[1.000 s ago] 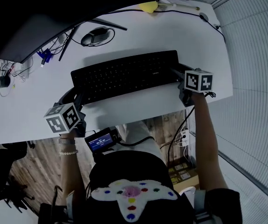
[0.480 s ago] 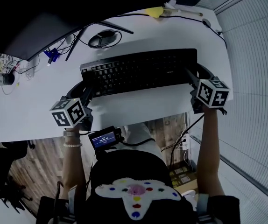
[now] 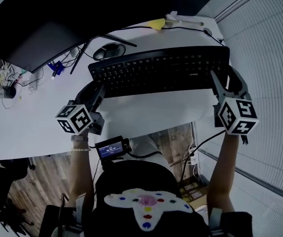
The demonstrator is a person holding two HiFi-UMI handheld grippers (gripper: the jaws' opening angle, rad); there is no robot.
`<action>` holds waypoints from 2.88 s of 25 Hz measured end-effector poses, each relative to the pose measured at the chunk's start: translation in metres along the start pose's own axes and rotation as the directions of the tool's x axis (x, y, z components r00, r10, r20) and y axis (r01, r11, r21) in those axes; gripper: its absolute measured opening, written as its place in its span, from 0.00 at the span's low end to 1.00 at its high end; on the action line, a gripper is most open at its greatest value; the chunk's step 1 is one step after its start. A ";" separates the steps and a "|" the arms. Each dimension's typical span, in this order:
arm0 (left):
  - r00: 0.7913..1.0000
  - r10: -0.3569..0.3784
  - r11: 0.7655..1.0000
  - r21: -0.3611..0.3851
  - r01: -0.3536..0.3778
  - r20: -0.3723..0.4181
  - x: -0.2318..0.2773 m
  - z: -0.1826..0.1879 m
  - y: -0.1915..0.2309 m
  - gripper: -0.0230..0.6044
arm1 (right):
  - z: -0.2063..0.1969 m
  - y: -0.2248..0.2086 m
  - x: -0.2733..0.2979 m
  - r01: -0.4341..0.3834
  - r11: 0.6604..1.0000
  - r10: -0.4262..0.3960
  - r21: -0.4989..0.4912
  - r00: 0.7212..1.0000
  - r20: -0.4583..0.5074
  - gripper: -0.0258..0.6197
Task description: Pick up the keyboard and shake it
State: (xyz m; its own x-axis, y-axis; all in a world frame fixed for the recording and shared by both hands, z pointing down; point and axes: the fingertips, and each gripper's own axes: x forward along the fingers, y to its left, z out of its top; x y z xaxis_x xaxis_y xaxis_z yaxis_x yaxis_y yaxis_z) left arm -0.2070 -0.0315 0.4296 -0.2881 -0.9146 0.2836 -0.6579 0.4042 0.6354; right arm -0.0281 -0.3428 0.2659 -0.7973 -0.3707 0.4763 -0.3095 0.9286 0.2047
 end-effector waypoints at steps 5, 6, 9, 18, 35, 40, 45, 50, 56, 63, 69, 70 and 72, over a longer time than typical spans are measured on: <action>0.992 -0.098 0.995 0.019 0.097 0.085 0.018 0.002 0.004 0.30 | 0.023 0.008 -0.025 0.093 0.990 -0.079 -0.104 0.987 0.137 0.48; 0.988 -0.113 0.993 0.027 0.111 0.102 0.023 0.002 0.006 0.30 | 0.023 0.009 -0.027 0.109 0.987 -0.089 -0.117 0.982 0.167 0.48; 0.977 -0.159 0.987 0.040 0.155 0.144 0.030 0.007 0.005 0.30 | 0.032 0.013 -0.039 0.155 0.976 -0.116 -0.152 0.964 0.238 0.48; 0.919 -0.307 0.951 0.036 0.308 0.247 0.038 0.034 -0.021 0.30 | 0.087 0.030 -0.101 0.289 0.915 -0.170 -0.282 0.909 0.381 0.48; 0.863 -0.389 0.919 0.077 0.386 0.321 0.050 0.037 -0.027 0.30 | 0.098 0.057 -0.135 0.386 0.859 -0.164 -0.335 0.829 0.534 0.48; 0.894 -0.344 0.938 0.069 0.339 0.289 0.046 0.032 -0.019 0.30 | 0.083 0.044 -0.116 0.350 0.881 -0.169 -0.319 0.862 0.477 0.48; 0.922 -0.281 0.959 0.056 0.277 0.264 0.014 0.042 -0.014 0.30 | 0.091 0.049 -0.108 0.285 0.915 -0.143 -0.286 0.891 0.430 0.48; 0.961 -0.174 0.985 0.061 0.164 0.214 -0.009 0.043 -0.011 0.30 | 0.076 0.037 -0.080 0.174 0.960 -0.085 -0.221 0.929 0.361 0.48; 0.991 -0.034 0.999 0.039 0.029 0.126 -0.032 0.028 -0.001 0.30 | 0.043 0.032 -0.042 0.048 0.991 -0.015 -0.126 0.968 0.250 0.48; 0.992 0.122 0.992 0.016 -0.122 0.018 -0.048 -0.007 0.024 0.30 | -0.017 0.041 0.012 -0.087 0.996 0.089 -0.020 0.989 0.121 0.48; 0.971 0.222 0.975 -0.003 -0.223 -0.087 -0.050 -0.038 0.041 0.30 | -0.069 0.047 0.049 -0.162 0.985 0.162 0.065 0.987 0.014 0.48; 0.966 0.238 0.971 -0.003 -0.240 -0.102 -0.050 -0.042 0.044 0.30 | -0.077 0.049 0.055 -0.173 0.982 0.173 0.078 0.985 -0.001 0.48; 0.955 0.269 0.962 -0.002 -0.272 -0.127 -0.050 -0.050 0.048 0.30 | -0.094 0.051 0.068 -0.195 0.975 0.199 0.108 0.979 -0.032 0.48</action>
State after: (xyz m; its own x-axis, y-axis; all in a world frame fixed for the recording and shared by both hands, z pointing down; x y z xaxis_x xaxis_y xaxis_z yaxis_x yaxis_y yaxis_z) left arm -0.1895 0.0343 0.4818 -0.3641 -0.7638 0.5330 -0.5538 0.6376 0.5355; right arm -0.0492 -0.3223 0.3888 -0.8261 -0.1788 0.5344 -0.2024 0.9792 0.0147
